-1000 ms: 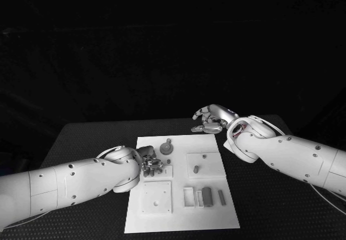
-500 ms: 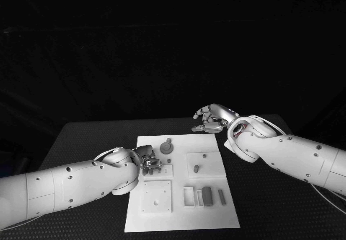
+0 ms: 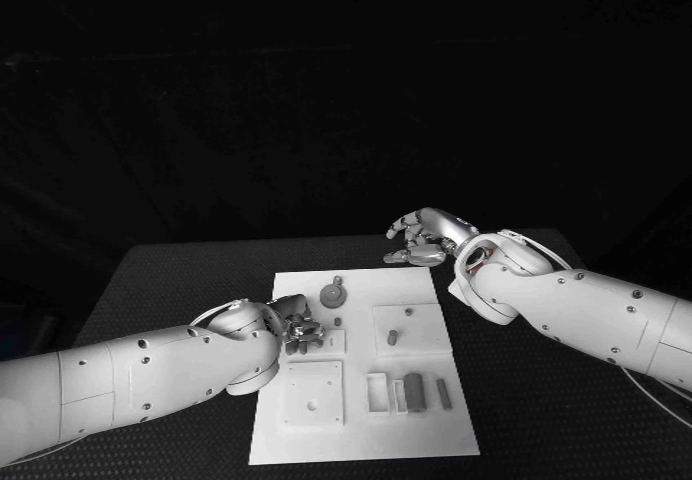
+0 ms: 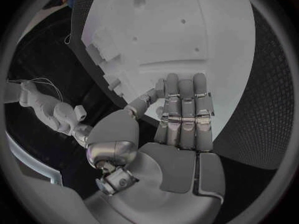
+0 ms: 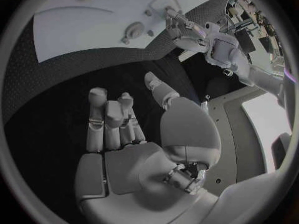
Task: Assemble the parts on the task board
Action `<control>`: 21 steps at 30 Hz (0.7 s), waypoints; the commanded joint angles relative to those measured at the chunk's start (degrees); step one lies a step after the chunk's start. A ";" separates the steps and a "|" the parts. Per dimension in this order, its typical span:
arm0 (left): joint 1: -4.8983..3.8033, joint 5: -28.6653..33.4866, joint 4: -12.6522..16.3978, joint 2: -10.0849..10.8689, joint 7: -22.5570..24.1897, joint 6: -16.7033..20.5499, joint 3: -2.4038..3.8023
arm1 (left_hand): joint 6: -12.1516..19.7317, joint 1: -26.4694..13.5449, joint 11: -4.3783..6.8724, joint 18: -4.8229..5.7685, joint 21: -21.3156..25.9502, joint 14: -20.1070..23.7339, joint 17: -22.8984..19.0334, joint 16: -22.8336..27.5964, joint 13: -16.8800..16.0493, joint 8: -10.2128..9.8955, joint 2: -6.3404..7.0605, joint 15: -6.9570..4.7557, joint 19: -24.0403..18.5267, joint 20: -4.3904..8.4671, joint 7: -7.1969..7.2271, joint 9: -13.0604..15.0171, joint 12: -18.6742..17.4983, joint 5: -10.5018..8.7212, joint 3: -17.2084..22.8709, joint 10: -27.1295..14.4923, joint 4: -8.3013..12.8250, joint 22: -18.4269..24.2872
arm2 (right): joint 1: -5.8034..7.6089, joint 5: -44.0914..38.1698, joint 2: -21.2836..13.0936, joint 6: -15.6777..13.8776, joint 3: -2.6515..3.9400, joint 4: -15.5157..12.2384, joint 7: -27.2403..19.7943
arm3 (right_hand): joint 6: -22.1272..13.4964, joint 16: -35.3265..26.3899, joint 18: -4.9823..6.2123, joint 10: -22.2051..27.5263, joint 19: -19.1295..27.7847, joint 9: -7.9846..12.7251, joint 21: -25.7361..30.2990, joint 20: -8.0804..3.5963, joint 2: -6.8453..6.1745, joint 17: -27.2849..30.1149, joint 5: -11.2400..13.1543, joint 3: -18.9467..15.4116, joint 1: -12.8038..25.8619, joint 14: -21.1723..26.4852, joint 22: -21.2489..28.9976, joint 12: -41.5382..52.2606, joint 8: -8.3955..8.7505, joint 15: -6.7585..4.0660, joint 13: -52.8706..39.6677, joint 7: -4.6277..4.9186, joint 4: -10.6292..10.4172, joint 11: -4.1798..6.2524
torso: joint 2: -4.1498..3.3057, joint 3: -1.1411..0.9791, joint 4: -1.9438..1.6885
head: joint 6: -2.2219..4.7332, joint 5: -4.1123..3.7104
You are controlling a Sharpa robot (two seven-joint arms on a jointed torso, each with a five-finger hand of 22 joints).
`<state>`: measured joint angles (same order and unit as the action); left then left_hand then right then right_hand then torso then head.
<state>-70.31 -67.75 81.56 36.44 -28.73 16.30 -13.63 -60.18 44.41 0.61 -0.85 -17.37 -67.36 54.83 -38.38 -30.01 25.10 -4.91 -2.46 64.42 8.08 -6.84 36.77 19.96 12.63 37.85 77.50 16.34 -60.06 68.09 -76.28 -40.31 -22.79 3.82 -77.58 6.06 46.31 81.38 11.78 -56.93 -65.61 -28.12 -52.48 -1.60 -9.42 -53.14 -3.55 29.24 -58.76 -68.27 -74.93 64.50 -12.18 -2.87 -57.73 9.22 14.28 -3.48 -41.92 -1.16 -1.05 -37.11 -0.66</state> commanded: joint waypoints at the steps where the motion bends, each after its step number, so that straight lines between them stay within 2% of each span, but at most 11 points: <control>1: 0.14 -0.96 -0.04 -0.11 0.13 0.23 0.00 | -5.22 0.39 0.35 -0.29 -0.25 -0.27 -0.08 -0.40 -0.06 0.20 0.00 -0.14 0.34 0.11 4.69 0.10 0.38 0.21 0.37 0.11 -0.13 -0.08 | 0.02 0.08 0.02 0.63 0.03 -0.01 -0.11 | -0.47 0.16 3.22 0.16 -0.38 0.07 0.24 -0.20 0.37 0.05 0.06 -0.16 0.13 0.44 -0.67 0.32 -0.30 0.04 0.09 0.75 -0.32 0.04 | 0.01 -0.05 0.02 | -0.11 -0.04; 21: 0.38 -1.07 -0.14 -0.06 0.39 2.28 0.01 | -5.32 0.47 0.41 -0.32 -0.28 -0.35 -0.18 -0.54 -0.09 0.26 -0.06 -0.19 0.42 0.17 4.75 0.14 0.45 0.30 0.52 0.21 -0.06 -0.23 | 0.02 0.10 -0.02 0.63 0.02 0.01 -0.10 | -0.49 0.16 3.22 0.17 -0.38 0.12 0.28 -0.20 0.34 0.06 0.06 -0.19 0.19 0.45 -0.68 0.35 -0.29 0.04 0.15 0.75 -0.48 0.04 | 0.03 -0.01 -0.05 | 0.04 -0.10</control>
<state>-70.02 -68.46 81.43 36.44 -28.68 17.33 -13.59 -60.31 44.39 0.53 -0.84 -17.37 -67.36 54.70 -38.60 -30.02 25.19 -4.89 -2.46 64.43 8.07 -6.94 36.81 20.17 12.57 37.99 77.81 16.17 -60.20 68.09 -76.25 -40.35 -22.69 3.82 -77.55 6.09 46.20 81.38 11.78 -56.93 -65.62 -28.07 -52.48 -1.61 -9.42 -53.14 -3.55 29.10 -58.76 -68.27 -74.93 64.50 -12.18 -2.87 -57.69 9.12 14.14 -3.48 -41.89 -1.19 -1.07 -37.12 -0.73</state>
